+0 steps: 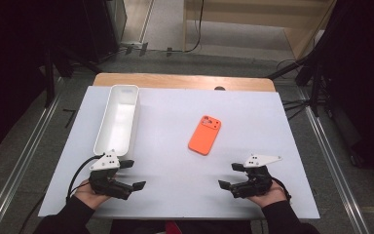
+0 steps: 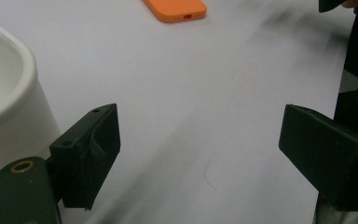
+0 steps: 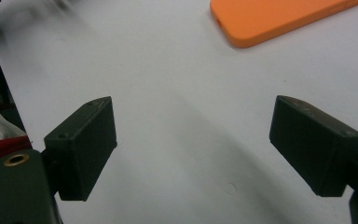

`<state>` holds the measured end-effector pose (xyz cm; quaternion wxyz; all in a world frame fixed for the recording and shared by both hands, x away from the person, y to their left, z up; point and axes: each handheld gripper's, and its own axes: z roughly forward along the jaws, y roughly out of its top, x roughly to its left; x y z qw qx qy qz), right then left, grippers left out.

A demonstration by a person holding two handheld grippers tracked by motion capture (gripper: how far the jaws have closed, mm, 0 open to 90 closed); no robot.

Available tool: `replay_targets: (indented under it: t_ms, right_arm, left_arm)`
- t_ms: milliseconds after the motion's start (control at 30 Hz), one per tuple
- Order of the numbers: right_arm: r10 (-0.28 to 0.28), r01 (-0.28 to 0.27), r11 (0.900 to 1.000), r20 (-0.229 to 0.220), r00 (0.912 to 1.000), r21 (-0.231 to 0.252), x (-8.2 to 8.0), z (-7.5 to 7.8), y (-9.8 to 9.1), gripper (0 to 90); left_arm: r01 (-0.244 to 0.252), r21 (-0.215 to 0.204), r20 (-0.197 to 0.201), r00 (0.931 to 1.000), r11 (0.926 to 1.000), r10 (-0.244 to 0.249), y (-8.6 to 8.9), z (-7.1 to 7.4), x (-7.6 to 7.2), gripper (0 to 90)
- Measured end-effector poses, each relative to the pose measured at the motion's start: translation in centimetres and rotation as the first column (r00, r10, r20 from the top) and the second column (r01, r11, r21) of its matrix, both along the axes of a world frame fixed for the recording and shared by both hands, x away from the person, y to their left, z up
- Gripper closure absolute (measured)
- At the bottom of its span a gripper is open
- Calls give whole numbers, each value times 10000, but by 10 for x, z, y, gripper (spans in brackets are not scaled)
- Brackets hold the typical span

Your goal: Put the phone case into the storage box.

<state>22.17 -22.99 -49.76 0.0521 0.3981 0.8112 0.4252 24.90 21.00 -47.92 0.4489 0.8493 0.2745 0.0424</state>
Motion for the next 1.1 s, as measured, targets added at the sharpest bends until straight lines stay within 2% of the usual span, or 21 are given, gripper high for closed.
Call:
replay_targets:
  t_ms: [300, 1100]
  right_arm:
    - [-18, 18, 10000, -66, 10000, 29, 0, -1, 0, 134]
    - [146, -147, 9999, -143, 9998, -75, 3, -3, 2, 134]
  left_arm:
    - [4, -56, -119, 9999, 10000, -5, -1, -1, 1, 124]
    - [56, -76, -139, 9999, 10000, -57, -1, -1, 1, 124]
